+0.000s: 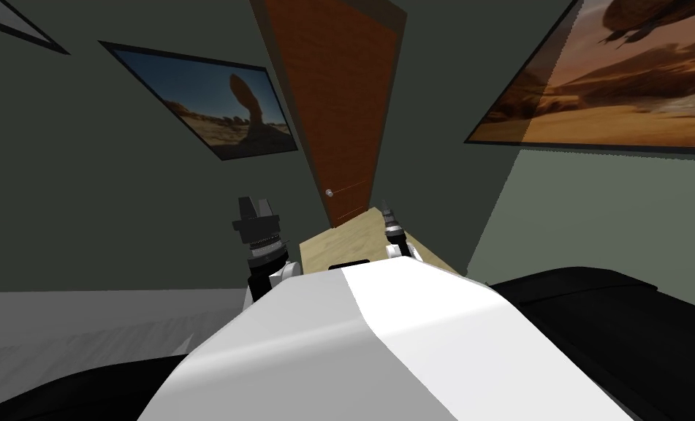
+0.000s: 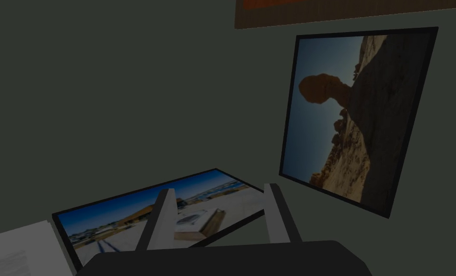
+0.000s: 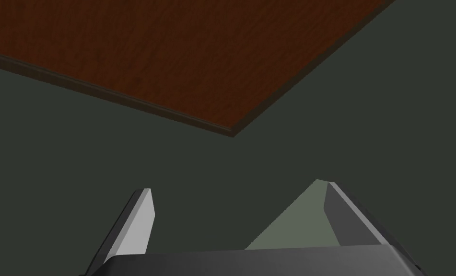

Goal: Pull the door open

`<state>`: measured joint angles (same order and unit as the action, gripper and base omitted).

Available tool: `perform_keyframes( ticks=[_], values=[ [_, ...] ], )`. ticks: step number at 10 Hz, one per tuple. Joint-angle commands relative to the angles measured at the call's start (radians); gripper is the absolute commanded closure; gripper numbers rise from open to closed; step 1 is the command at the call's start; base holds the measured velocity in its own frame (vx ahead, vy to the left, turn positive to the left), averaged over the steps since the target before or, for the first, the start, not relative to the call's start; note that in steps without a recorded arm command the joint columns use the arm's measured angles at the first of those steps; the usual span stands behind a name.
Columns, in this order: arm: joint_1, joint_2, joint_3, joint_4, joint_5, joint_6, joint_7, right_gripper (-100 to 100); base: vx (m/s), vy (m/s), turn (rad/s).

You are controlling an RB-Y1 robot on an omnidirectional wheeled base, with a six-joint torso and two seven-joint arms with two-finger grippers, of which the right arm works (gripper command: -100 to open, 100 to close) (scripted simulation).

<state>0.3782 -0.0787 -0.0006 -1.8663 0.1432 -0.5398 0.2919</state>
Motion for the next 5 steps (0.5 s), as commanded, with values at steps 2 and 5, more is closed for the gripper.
perform_keyframes(
  ticks=[2, 5],
  values=[
    [-0.018, -0.005, 0.001, 0.057, 0.029, -0.019, 0.051, -100, 0.101, 0.059, -0.004],
    [-0.036, -0.01, 0.003, 0.122, 0.062, -0.041, 0.107, -100, 0.091, 0.055, -0.002]
  ],
)
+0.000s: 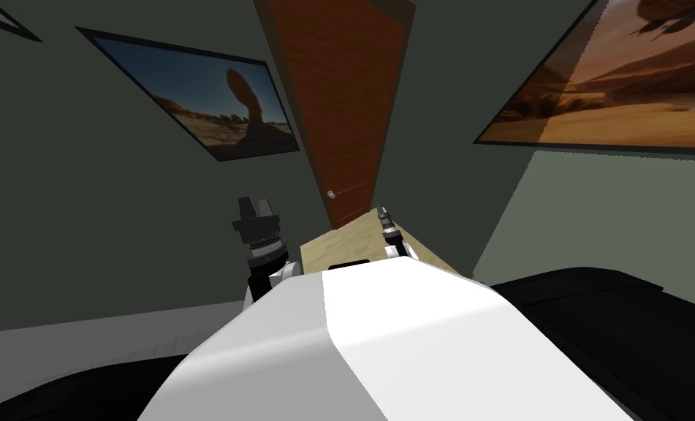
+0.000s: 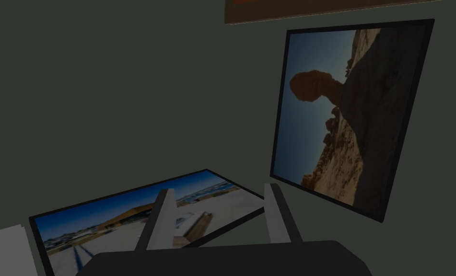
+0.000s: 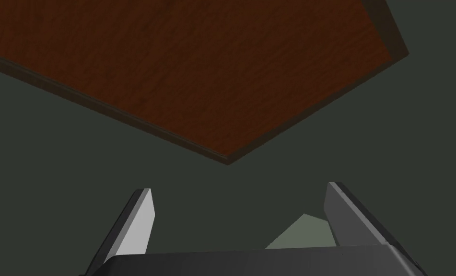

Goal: Pull the door open

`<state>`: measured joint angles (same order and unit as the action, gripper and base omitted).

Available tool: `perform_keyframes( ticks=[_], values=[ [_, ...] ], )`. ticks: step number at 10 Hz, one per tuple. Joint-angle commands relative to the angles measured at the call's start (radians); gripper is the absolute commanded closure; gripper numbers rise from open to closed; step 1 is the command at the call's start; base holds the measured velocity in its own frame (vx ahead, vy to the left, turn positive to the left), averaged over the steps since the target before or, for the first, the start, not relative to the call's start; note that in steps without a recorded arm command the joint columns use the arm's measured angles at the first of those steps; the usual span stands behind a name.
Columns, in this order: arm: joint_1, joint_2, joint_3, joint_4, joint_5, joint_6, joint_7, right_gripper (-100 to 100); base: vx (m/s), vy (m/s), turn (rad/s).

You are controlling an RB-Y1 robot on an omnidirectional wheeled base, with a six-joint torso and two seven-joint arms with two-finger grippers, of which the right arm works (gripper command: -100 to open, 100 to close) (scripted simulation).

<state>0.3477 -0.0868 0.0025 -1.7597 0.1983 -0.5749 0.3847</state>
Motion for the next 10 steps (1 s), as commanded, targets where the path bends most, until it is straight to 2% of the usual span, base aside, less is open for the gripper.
perform_keyframes(
  ticks=[1, 10],
  values=[
    [-0.012, -0.002, 0.001, 0.038, 0.018, -0.014, 0.034, -100, 0.086, 0.057, -0.003],
    [-0.068, -0.007, 0.006, 0.238, 0.121, -0.082, 0.208, -100, 0.095, 0.061, -0.004]
  ],
)
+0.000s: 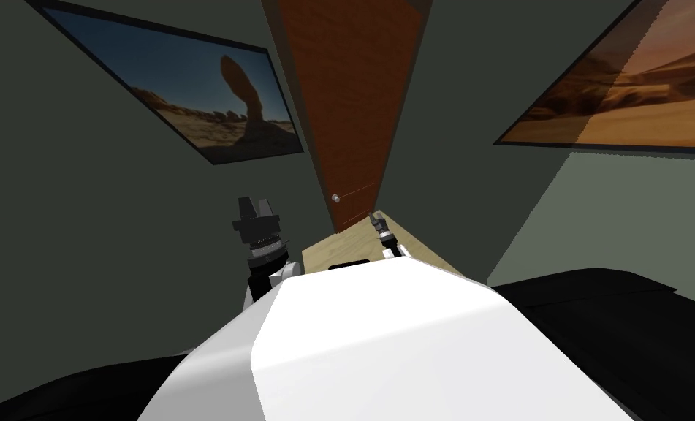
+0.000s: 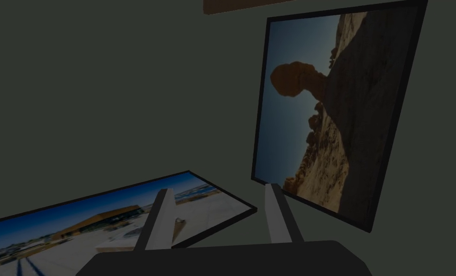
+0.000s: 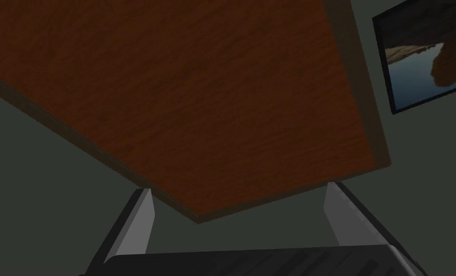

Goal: Pull the door open

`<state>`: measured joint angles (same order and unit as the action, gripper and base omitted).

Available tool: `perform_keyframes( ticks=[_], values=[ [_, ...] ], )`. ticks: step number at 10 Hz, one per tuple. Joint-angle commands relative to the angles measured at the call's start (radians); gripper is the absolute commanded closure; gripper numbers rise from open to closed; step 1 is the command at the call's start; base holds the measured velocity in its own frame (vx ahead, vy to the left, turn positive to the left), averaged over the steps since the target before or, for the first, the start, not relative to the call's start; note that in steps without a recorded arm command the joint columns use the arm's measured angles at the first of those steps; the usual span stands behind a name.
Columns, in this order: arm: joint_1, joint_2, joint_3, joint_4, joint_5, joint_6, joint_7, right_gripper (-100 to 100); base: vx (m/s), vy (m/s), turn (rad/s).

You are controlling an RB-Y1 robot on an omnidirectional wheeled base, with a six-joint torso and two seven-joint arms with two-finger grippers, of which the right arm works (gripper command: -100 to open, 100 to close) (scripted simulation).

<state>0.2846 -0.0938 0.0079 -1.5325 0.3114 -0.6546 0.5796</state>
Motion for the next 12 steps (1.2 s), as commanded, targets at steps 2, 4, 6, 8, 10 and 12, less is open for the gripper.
perform_keyframes(
  ticks=[2, 4, 6, 8, 10, 12],
  values=[
    [-0.017, 0.0, 0.002, 0.054, 0.03, -0.017, 0.052, -100, 0.086, 0.066, -0.007],
    [-0.029, 0.001, 0.003, 0.097, 0.052, -0.032, 0.089, -100, 0.121, 0.071, -0.005],
    [-0.035, 0.001, 0.004, 0.119, 0.063, -0.039, 0.108, -100, 0.047, 0.049, -0.004],
    [-0.047, 0.003, 0.005, 0.161, 0.085, -0.053, 0.145, -100, 0.077, 0.054, -0.007],
    [-0.058, 0.005, 0.007, 0.201, 0.106, -0.067, 0.18, -100, 0.089, 0.064, -0.008],
    [-0.069, 0.008, 0.008, 0.242, 0.127, -0.081, 0.216, -100, 0.105, 0.066, -0.008]
  ],
)
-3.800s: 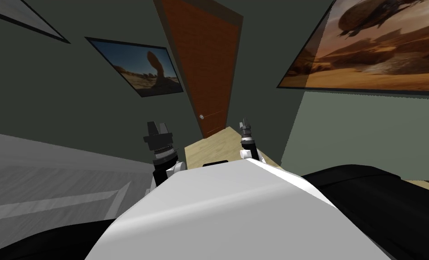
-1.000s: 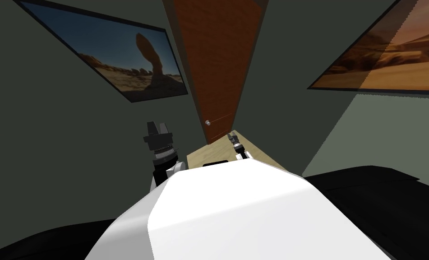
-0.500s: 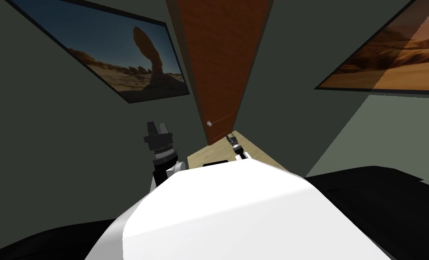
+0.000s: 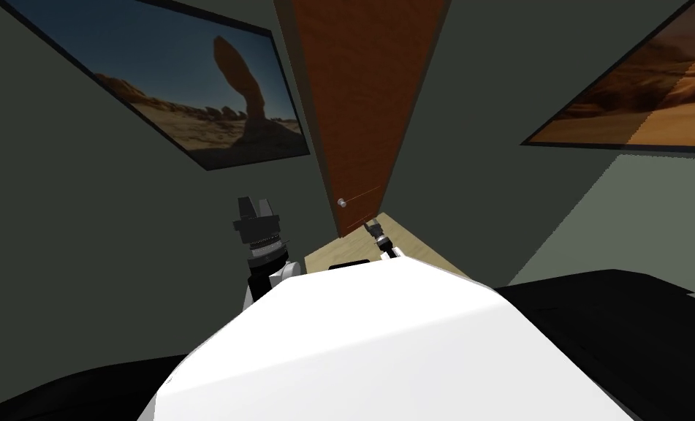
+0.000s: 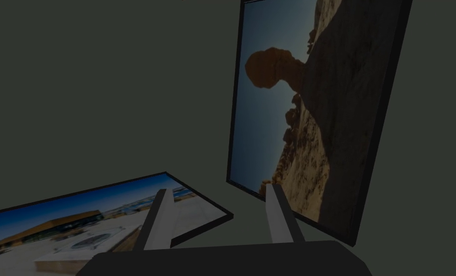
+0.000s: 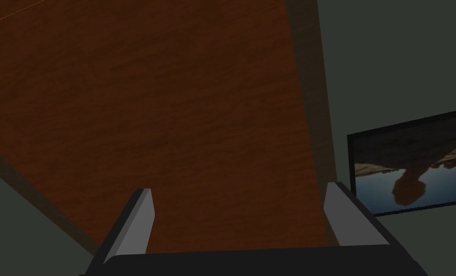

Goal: Pull the door open

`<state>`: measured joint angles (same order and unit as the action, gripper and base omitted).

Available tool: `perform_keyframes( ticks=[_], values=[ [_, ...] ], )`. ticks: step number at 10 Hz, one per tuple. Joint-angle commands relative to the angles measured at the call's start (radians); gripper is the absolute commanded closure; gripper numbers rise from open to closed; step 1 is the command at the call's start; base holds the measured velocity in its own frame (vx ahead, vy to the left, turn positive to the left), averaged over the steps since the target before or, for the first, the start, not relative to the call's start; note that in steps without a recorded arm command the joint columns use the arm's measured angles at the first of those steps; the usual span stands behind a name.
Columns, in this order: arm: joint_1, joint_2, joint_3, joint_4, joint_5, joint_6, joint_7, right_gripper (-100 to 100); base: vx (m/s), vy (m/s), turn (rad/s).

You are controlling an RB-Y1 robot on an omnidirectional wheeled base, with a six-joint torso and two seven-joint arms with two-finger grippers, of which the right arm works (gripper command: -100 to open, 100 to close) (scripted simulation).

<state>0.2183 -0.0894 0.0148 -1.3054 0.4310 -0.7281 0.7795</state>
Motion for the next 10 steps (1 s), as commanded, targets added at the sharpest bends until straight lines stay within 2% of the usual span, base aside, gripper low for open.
perform_keyframes(
  ticks=[1, 3, 10],
  values=[
    [-0.008, 0.004, 0.001, 0.034, 0.017, -0.014, 0.033, -100, 0.097, 0.062, -0.01],
    [-0.024, 0.009, 0.003, 0.089, 0.046, -0.033, 0.081, -100, 0.101, 0.071, -0.015],
    [-0.064, 0.026, 0.007, 0.231, 0.12, -0.082, 0.206, -100, 0.127, 0.059, -0.02]
  ],
)
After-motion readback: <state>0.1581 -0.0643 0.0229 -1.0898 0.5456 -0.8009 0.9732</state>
